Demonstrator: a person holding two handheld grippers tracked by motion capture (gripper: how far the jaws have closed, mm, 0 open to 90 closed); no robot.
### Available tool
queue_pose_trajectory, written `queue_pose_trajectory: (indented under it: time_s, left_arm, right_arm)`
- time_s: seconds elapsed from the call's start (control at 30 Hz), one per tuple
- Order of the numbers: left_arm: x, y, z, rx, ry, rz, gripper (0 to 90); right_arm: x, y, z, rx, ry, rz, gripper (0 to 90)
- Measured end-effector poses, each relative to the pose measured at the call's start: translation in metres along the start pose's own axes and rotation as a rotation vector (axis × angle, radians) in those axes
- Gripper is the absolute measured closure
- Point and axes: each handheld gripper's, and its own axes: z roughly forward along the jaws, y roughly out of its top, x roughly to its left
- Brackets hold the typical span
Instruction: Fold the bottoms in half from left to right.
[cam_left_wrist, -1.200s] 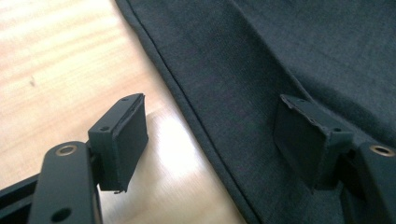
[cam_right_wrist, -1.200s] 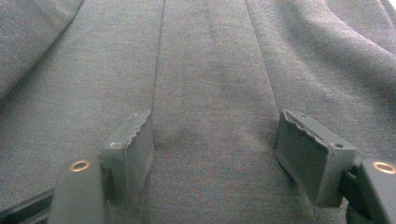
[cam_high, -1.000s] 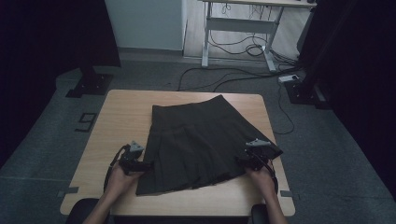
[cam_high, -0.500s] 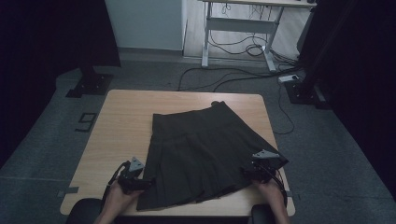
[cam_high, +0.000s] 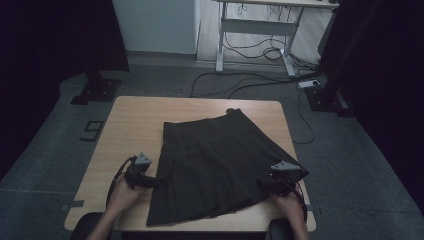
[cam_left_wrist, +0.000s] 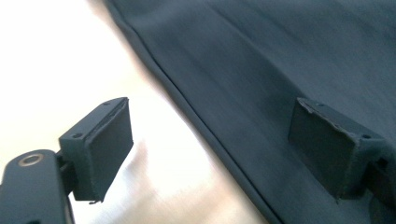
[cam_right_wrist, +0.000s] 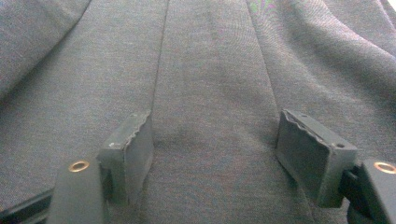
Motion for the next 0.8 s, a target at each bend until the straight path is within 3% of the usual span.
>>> queue_pose_trajectory:
  time_s: [0.1,0.2,0.23,0.4,0.43,0.63,0.67,0.7,0.8]
  left_arm:
    - [0.016,0.027,0.013,0.003,0.045,0.016,11.6]
    - [0.023,0.040,0.022,0.004,0.064,0.025,9.1]
    - [0.030,0.052,0.031,0.002,0.078,0.020,8.4]
    - [0.047,0.074,0.047,-0.013,0.099,-0.004,7.7]
    - [0.055,0.082,0.055,-0.021,0.105,-0.026,7.7]
    - [0.072,0.095,0.082,-0.009,0.138,-0.072,8.2]
    - [0.072,0.095,0.082,-0.009,0.138,-0.072,8.2]
    - [0.075,0.093,0.093,0.028,0.167,-0.062,8.1]
    - [0.077,0.088,0.098,0.040,0.168,-0.058,6.8]
  right_arm:
    - [0.001,0.000,0.000,0.001,-0.004,0.004,25.9]
    - [0.001,0.000,0.001,0.001,-0.006,0.007,25.7]
    - [0.001,0.000,0.001,0.001,-0.006,0.007,25.7]
    - [0.001,0.000,0.001,0.001,-0.005,0.008,25.4]
    - [0.001,0.000,0.001,0.001,-0.005,0.008,25.3]
    - [0.002,0.000,0.001,-0.001,0.000,0.006,23.0]
    - [0.002,0.000,0.001,-0.002,0.000,0.006,22.7]
    - [0.002,0.000,0.001,-0.002,0.001,0.007,22.1]
    - [0.003,0.000,0.002,-0.002,0.006,0.003,18.2]
